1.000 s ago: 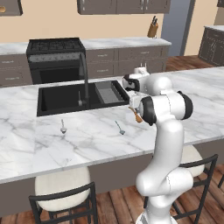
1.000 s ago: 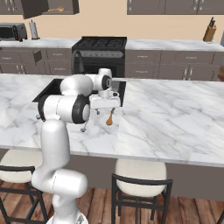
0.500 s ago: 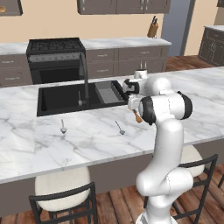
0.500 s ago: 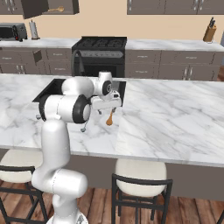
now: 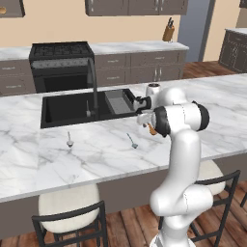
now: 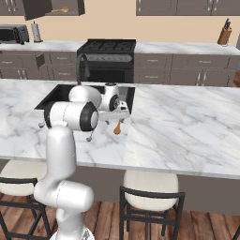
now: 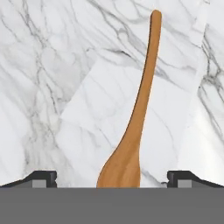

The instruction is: Organize the utensils by type. Pick up the wooden spoons from the counter and place them in the open cabinet. Then pick up the metallic utensils from the counter and place them in the open drawer.

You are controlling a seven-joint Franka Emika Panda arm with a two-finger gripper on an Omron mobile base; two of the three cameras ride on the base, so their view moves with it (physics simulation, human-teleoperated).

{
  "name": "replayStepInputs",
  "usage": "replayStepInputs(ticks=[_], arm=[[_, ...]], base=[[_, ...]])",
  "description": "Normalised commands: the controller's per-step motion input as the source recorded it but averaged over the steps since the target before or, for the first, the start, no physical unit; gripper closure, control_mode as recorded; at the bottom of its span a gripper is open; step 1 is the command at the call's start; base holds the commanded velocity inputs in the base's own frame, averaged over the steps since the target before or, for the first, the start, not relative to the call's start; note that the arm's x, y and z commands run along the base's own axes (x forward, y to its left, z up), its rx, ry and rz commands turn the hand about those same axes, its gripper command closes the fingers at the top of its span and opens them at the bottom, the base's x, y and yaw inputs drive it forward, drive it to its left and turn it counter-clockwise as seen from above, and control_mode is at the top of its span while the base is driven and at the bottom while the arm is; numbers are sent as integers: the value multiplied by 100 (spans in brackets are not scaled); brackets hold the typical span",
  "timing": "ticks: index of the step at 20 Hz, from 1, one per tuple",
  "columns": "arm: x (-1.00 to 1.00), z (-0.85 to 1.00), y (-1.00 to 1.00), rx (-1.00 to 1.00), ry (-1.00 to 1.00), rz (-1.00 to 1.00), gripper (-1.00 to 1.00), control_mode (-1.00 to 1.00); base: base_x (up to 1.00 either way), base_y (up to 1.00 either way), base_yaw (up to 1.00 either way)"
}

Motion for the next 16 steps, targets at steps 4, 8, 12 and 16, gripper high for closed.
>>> replayStepInputs(ticks=[4, 8, 12, 16], arm=[[50, -18, 0, -1, -8, -15, -100, -100], [51, -13, 0, -3, -7, -17, -100, -100], [41, -11, -2, -2, -1, -14, -100, -100], [32, -18, -6, 0, 0, -8, -100, -100]], base=[[0, 0, 0], [0, 0, 0], [0, 0, 0], [0, 0, 0]])
